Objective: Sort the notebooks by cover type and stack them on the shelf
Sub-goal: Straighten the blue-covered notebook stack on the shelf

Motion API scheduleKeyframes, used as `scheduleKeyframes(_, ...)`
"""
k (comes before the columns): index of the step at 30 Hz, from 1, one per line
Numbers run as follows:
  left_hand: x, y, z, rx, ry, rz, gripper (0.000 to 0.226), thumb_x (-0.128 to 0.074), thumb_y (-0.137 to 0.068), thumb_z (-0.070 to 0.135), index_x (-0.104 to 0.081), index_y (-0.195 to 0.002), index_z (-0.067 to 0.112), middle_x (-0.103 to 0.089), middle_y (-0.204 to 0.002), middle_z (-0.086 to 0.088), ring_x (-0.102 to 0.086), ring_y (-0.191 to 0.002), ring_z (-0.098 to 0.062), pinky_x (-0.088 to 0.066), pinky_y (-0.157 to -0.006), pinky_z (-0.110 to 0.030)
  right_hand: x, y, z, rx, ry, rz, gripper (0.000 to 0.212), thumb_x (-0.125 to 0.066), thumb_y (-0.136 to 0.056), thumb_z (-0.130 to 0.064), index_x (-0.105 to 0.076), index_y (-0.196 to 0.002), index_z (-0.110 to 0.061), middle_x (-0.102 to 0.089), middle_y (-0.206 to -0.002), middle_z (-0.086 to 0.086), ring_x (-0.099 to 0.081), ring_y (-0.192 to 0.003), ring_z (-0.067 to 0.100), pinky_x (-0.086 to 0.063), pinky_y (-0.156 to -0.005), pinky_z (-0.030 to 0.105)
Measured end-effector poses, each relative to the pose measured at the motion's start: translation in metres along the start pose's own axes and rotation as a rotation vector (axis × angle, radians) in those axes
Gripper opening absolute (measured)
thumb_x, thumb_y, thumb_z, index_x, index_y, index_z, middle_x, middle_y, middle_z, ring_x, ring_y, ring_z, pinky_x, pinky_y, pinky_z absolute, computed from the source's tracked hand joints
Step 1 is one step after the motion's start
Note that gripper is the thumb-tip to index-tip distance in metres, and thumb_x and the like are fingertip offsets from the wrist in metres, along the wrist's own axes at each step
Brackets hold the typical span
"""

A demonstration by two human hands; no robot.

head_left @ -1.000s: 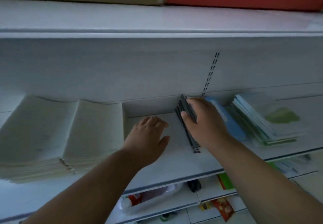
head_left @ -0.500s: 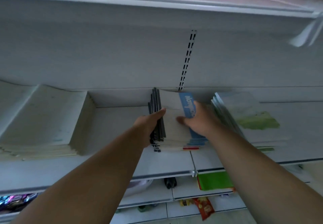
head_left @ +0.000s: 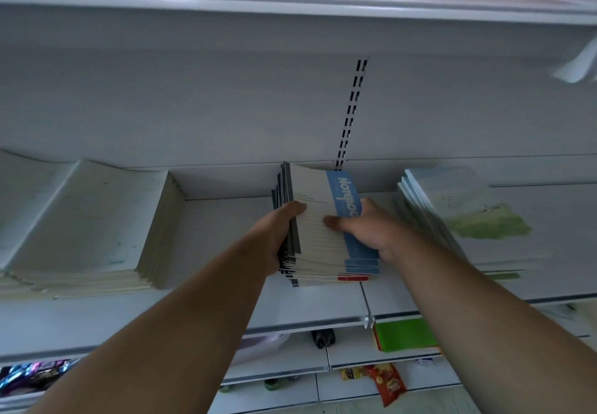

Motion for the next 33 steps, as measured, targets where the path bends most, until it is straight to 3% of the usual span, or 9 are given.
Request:
scheduleKeyframes(5,-0.007,0.003,0.000,-0.025,0.024,-0.020,0.032,-0.066,-0.092,0.034,-0.065,-0.106,0.005,-0.074,-0.095,-0.019,-0.072,-0.081,-0.034,-0.059,-0.068,-0.040,0.002,-0.002,0.005,-0.032,-0.057,0.031,0.070,-0.086,-0.069,-0.046,-0.050,-0.124,-0.022,-0.067,-0.114,0.002,-0.066,-0.099,0.023,-0.054,-0.090,0.047)
scheduleKeyframes(9,-0.014,-0.001,0.007,-0.054,-0.006,-0.037,0.039,-0.073,-0.086,0.033,-0.066,-0.109,0.002,-0.074,-0.100,-0.022,-0.073,-0.085,-0.037,-0.061,-0.073,-0.048,0.009,0.003,0.007,-0.022,-0.171,0.001,0.060,-0.082,-0.078,-0.036,-0.052,-0.127,-0.019,-0.069,-0.112,0.003,-0.068,-0.098,0.024,-0.056,-0.087,0.045)
scheduleKeyframes(13,-0.007,0.000,0.005,-0.061,-0.005,-0.024,0.043,-0.073,-0.084,0.032,-0.065,-0.113,0.001,-0.073,-0.102,-0.024,-0.073,-0.089,-0.040,-0.060,-0.079,-0.053,0.005,0.000,0.005,0.004,-0.147,0.004,0.067,-0.085,-0.070,-0.045,-0.052,-0.123,-0.021,-0.068,-0.113,0.003,-0.067,-0.098,0.023,-0.055,-0.089,0.047)
scheduleKeyframes(19,0.040,0.016,-0.005,-0.092,0.052,0.075,0.034,-0.069,-0.088,0.031,-0.063,-0.108,0.004,-0.071,-0.099,-0.021,-0.070,-0.084,-0.037,-0.059,-0.071,-0.042,-0.027,0.002,0.003,0.088,-0.067,-0.075,0.057,-0.077,-0.081,-0.044,-0.051,-0.128,-0.026,-0.067,-0.119,0.000,-0.066,-0.100,0.018,-0.054,-0.094,0.042)
scheduleKeyframes(22,0.072,0.027,-0.004,-0.092,0.062,0.083,0.036,-0.064,-0.091,0.034,-0.061,-0.113,0.006,-0.069,-0.103,-0.020,-0.068,-0.088,-0.035,-0.057,-0.070,-0.041,-0.052,0.005,0.000,0.120,-0.026,-0.055,0.067,-0.071,-0.084,-0.051,-0.046,-0.140,-0.026,-0.061,-0.131,0.001,-0.065,-0.106,0.020,-0.053,-0.092,0.038)
scheduleKeyframes(28,0.092,0.029,-0.002,-0.086,0.052,0.047,0.034,-0.059,-0.095,0.035,-0.060,-0.114,0.007,-0.071,-0.097,-0.019,-0.070,-0.083,-0.033,-0.056,-0.062,-0.036,-0.092,0.009,-0.004,0.062,-0.243,-0.050,0.029,-0.064,-0.093,-0.041,-0.059,-0.118,-0.028,-0.072,-0.106,0.000,-0.070,-0.095,0.023,-0.057,-0.089,0.048)
scheduleKeyframes(33,0.089,0.015,-0.004,-0.114,0.081,0.035,0.050,-0.068,-0.087,0.046,-0.062,-0.119,0.008,-0.074,-0.102,-0.020,-0.074,-0.087,-0.036,-0.060,-0.072,-0.044,-0.083,0.016,-0.007,0.028,-0.425,-0.094,0.024,-0.058,-0.098,-0.038,-0.062,-0.118,-0.026,-0.075,-0.101,0.004,-0.072,-0.090,0.026,-0.056,-0.070,0.036)
Point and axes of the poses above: each hand's wrist, its own y-axis away from the middle knuckle, its own x-axis out of the back of the hand, z = x × y, the point moved 1 cm from there along -y, towards the middle knuckle
